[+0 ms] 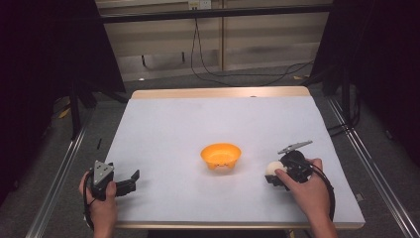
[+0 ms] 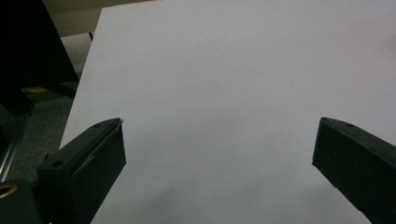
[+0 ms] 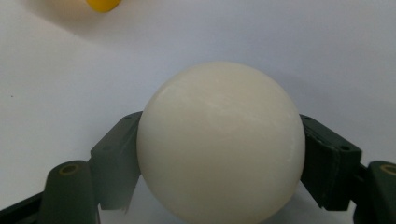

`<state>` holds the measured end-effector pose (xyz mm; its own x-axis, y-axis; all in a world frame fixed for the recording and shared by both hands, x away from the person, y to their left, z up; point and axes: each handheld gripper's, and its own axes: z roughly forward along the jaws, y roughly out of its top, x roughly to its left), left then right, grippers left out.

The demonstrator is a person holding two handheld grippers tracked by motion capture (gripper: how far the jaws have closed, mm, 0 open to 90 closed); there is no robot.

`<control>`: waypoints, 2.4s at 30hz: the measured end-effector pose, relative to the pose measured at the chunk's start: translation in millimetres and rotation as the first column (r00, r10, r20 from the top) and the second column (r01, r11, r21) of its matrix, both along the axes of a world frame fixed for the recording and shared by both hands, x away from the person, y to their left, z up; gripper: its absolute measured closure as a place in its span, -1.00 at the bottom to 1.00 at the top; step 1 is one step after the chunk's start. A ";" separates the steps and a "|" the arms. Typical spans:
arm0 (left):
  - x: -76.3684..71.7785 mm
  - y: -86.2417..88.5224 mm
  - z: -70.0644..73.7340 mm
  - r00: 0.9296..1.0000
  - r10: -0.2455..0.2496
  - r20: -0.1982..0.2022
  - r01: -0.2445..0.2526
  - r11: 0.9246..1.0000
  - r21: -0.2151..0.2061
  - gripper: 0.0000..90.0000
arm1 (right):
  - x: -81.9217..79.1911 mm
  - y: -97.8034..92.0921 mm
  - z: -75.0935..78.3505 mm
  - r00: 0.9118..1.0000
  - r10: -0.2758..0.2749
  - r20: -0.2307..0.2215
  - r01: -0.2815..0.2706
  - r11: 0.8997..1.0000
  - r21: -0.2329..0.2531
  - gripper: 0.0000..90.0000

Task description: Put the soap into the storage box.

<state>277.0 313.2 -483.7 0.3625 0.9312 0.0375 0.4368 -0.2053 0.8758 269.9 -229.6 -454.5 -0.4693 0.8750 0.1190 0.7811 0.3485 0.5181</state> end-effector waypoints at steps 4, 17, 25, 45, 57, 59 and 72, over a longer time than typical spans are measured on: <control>-0.3 0.0 -0.1 1.000 0.001 0.001 -0.001 1.000 -0.002 -0.95 | 1.0 2.5 3.3 1.000 0.002 0.002 -0.002 1.000 0.008 -0.46; -0.7 -1.2 -0.1 1.000 -0.002 0.006 0.002 1.000 0.011 -0.95 | 6.8 5.2 18.9 1.000 0.017 0.026 -0.018 0.999 0.027 -0.46; -0.6 -0.6 -0.2 1.000 -0.002 0.006 0.002 1.000 0.002 -0.95 | 13.1 9.4 24.3 0.999 0.033 0.023 -0.034 0.999 0.031 -0.46; -0.6 -0.7 -0.2 1.000 -0.004 0.005 0.004 1.000 0.001 -0.94 | 29.9 33.5 38.6 0.997 0.076 0.019 -0.076 0.997 0.025 -0.46; 0.2 -2.3 -0.5 1.000 -0.003 -0.002 0.003 1.000 0.009 -0.94 | 36.8 42.0 45.6 0.995 0.098 0.021 -0.099 0.995 0.024 -0.46; 0.2 -2.8 -0.4 1.000 -0.004 -0.004 0.004 1.000 0.021 -0.94 | 37.6 42.6 45.3 0.994 0.106 0.029 -0.106 0.994 0.022 -0.46; 0.8 -2.9 -0.5 1.000 -0.007 -0.008 0.007 1.000 0.021 -0.94 | 46.6 61.4 57.3 0.990 0.138 0.040 -0.139 0.990 0.023 -0.46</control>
<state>277.8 310.4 -484.1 0.3697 0.9276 0.0547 0.4418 -0.2273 0.8679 316.5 -168.2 -397.1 -0.5904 0.7981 0.1202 0.7055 0.4381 0.5571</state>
